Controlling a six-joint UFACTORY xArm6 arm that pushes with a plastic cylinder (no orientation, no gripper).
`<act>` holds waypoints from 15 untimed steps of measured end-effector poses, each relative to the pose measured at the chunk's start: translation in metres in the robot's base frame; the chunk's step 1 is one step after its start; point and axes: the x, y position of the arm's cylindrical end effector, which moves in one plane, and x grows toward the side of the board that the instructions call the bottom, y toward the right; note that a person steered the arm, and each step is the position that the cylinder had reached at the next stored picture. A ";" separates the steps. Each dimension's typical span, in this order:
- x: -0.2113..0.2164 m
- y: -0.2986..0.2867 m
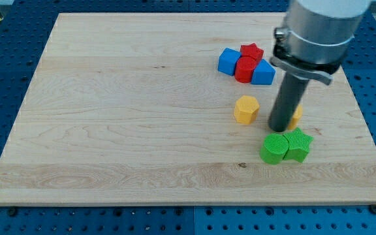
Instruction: Slide green star along with green circle towards bottom center
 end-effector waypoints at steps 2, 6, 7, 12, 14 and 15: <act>0.011 0.064; 0.035 -0.036; 0.035 -0.056; 0.054 -0.042; 0.079 -0.059; 0.079 -0.057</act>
